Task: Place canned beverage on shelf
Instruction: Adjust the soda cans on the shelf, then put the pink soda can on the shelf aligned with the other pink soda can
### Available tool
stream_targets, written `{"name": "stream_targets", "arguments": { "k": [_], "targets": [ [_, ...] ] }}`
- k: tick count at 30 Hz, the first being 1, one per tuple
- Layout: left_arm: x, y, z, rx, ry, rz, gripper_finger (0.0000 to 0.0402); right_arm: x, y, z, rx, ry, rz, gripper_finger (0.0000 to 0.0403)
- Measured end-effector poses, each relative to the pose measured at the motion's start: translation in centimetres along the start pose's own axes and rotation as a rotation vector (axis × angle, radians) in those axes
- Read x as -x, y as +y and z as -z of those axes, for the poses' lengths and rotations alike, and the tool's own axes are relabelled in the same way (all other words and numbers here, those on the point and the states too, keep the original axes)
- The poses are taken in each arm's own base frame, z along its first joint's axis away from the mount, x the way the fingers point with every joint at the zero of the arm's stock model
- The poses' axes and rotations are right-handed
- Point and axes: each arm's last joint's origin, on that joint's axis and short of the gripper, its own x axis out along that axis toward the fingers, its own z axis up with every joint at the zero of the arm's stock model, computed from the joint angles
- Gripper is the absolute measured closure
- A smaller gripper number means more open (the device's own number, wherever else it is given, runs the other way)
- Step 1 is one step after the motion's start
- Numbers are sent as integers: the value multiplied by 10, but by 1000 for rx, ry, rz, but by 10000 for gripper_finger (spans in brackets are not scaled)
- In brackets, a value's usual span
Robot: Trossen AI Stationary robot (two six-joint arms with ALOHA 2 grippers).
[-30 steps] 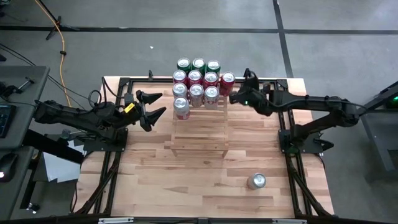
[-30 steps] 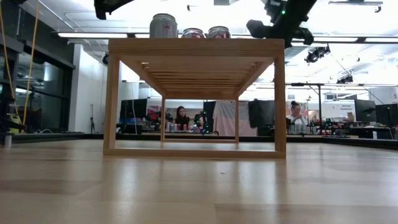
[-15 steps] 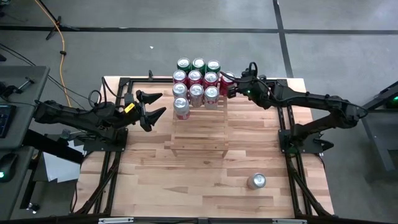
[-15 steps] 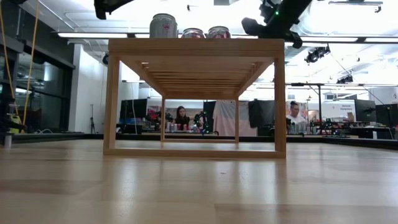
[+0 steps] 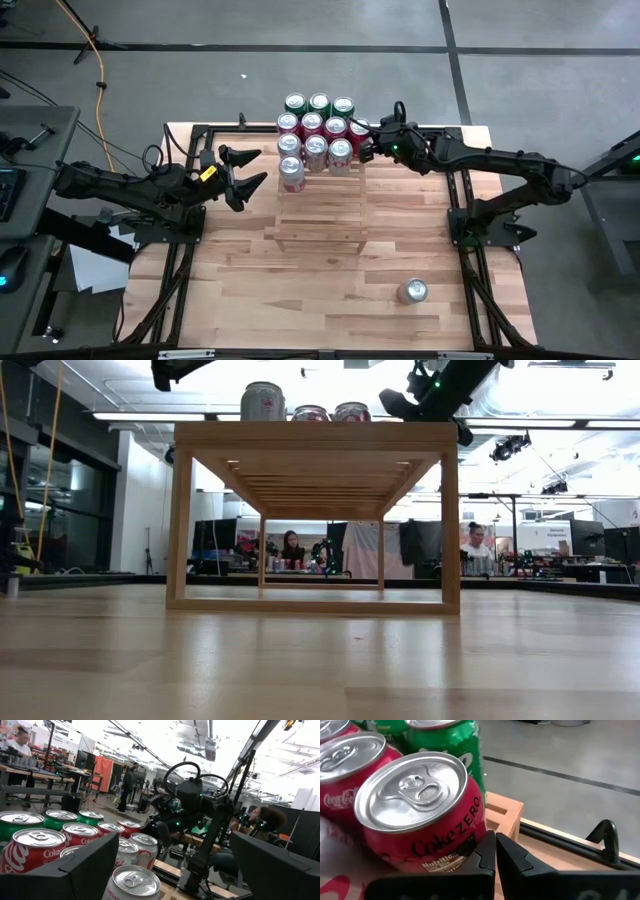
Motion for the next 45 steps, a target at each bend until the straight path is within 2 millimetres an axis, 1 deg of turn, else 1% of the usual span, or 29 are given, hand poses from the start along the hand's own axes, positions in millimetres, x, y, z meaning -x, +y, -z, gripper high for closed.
{"name": "stream_targets", "arguments": {
  "k": [4, 7, 10, 14, 18, 21, 25, 30, 32, 34, 36, 41, 43, 45],
  "targets": [
    [0, 0, 0, 1, 0, 0, 30, 1, 0, 1, 48, 16, -15, 403],
    [0, 0, 0, 2, 0, 0, 30, 10, -4, 2, 75, 41, -16, 403],
    [0, 0, 0, 4, 0, 0, 30, 27, -12, 2, 103, 69, -12, 403],
    [0, 0, 0, 31, 2, 15, 30, 56, -24, 4, 134, 106, -45, 403],
    [1, -1, -1, 59, 2, 43, 30, 83, -28, 6, 145, 152, -199, 403],
    [1, -1, -1, 57, 5, 45, 30, 97, -27, 6, 140, 160, -313, 403],
    [1, -1, -1, 57, 4, 41, 30, 104, -24, 6, 139, 165, -398, 403],
    [1, -1, -1, 57, 2, 33, 30, 104, -19, 7, 182, 187, -488, 397],
    [1, -1, -1, 58, 0, 25, 30, 103, -19, 7, 177, 217, -531, 379],
    [1, 0, -1, 58, -2, 13, 30, 103, -18, 6, 149, 249, -580, 346],
    [1, 0, -1, 58, -3, 9, 30, 103, -18, 6, 132, 277, -618, 300],
    [1, 0, -1, 58, -3, 9, 30, 105, -15, 6, 123, 319, -716, 170],
    [1, 0, -1, 57, -3, 9, 30, 107, -14, 6, 125, 337, -763, 126],
    [1, 0, -1, 58, -3, 9, 30, 108, -13, 7, 128, 367, -813, 91]
  ]
}}
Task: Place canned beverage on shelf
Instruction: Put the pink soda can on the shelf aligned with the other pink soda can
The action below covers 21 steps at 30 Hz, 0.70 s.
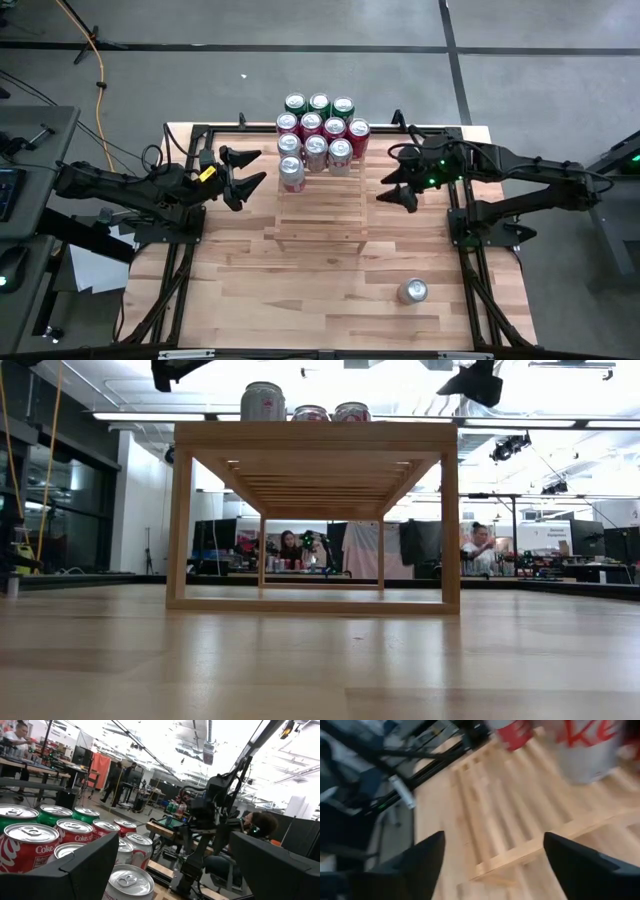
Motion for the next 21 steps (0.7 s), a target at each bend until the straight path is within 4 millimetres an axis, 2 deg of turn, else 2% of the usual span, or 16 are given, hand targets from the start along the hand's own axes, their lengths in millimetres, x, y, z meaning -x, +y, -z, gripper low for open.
{"name": "stream_targets", "arguments": {
  "k": [3, 6, 11, 16, 19, 21],
  "targets": [
    [0, 0, 0, 0, 0, 0, 30, 0, 4, 2, 3, 49, -90, 54],
    [0, 0, 0, 0, 0, 0, 30, 0, 11, 6, -9, 110, -188, 35],
    [0, 0, 0, 0, -4, -16, 30, -1, 26, 15, -147, 216, -287, 29],
    [0, 1, 0, 24, -12, -49, 30, 2, 58, 31, -211, 383, -380, 29],
    [0, 2, 0, 52, -13, -51, 30, 5, 79, 44, -231, 530, -335, 29],
    [0, 1, 0, 52, -13, -51, 30, 6, 91, 55, -258, 632, -220, 29]
  ]
}}
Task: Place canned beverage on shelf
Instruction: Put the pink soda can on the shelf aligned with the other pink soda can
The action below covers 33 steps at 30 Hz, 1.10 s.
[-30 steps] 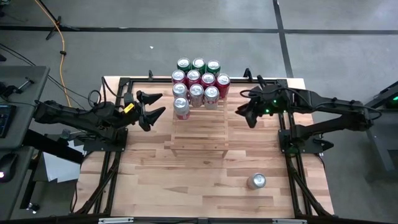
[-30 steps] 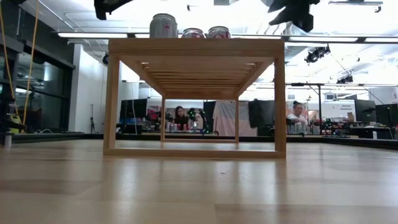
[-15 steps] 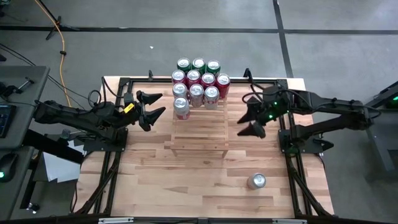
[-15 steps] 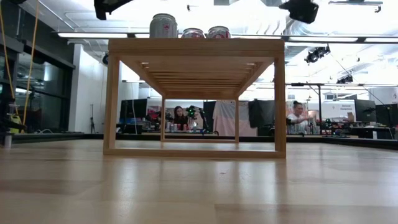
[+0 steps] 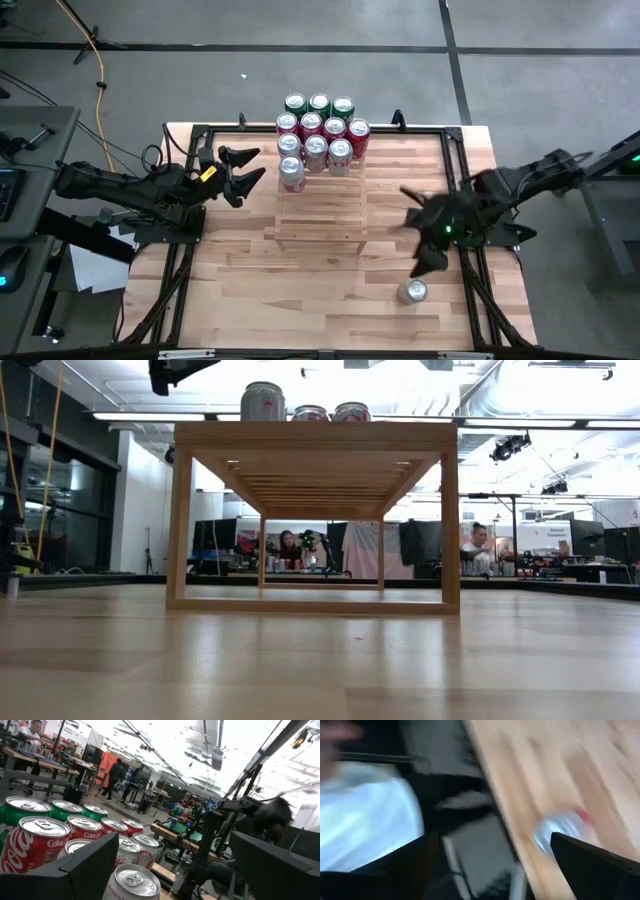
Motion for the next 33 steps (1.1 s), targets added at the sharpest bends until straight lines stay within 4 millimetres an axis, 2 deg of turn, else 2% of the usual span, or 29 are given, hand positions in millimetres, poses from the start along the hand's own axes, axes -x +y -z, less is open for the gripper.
{"name": "stream_targets", "arguments": {
  "k": [3, 6, 11, 14, 23, 33],
  "targets": [
    [0, 0, 0, -3, 3, -1, 30, -14, 8, 16, -123, 63, 212, 29],
    [0, 0, 1, -4, 7, 4, 30, -33, 13, 28, -286, 41, 396, 29],
    [0, -2, 1, -4, 33, 87, 30, -75, 17, 37, -530, -6, 533, 29],
    [0, -4, 2, -5, 48, 139, 30, -98, 15, 38, -619, -16, 608, 29],
    [0, -4, 2, -4, 54, 159, 30, -147, 4, 37, -698, -9, 759, 29],
    [1, -5, 2, 20, 63, 181, 30, -187, -14, 36, -666, 16, 911, 29]
  ]
}}
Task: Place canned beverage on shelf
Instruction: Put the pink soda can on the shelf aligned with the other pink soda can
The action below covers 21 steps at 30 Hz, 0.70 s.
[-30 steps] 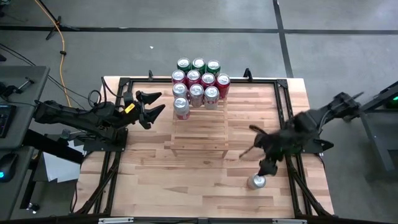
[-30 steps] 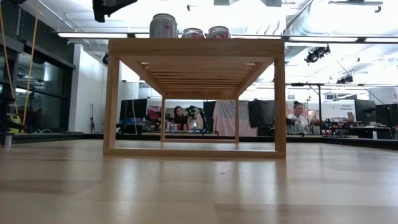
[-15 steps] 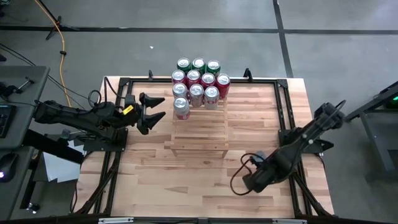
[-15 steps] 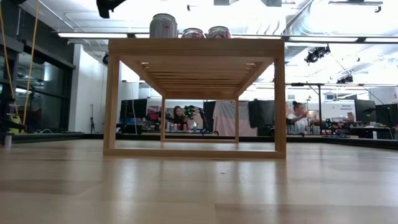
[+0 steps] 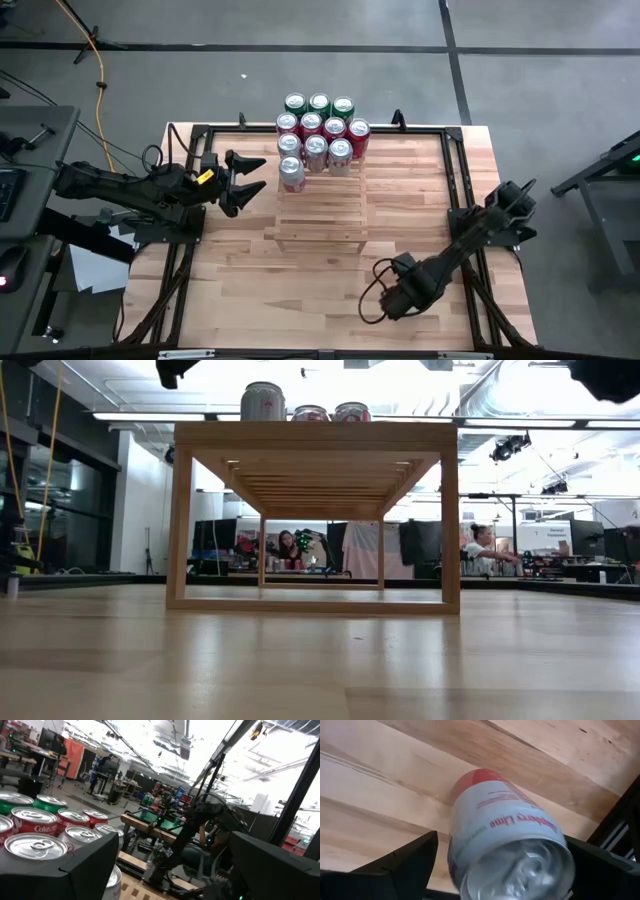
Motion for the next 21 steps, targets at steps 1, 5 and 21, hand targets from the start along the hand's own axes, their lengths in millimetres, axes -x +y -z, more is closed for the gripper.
{"name": "stream_targets", "arguments": {
  "k": [1, 5, 21],
  "targets": [
    [0, 0, 0, 11, 0, 0, 30, -3, 2, 0, 9, -1, 9, 29],
    [0, 0, 0, 65, 1, 1, 30, -9, 6, 0, 60, -2, 16, 34],
    [-19, -40, -3, 86, 283, 158, 30, 95, -13, 18, 485, -26, -196, 121]
  ]
}}
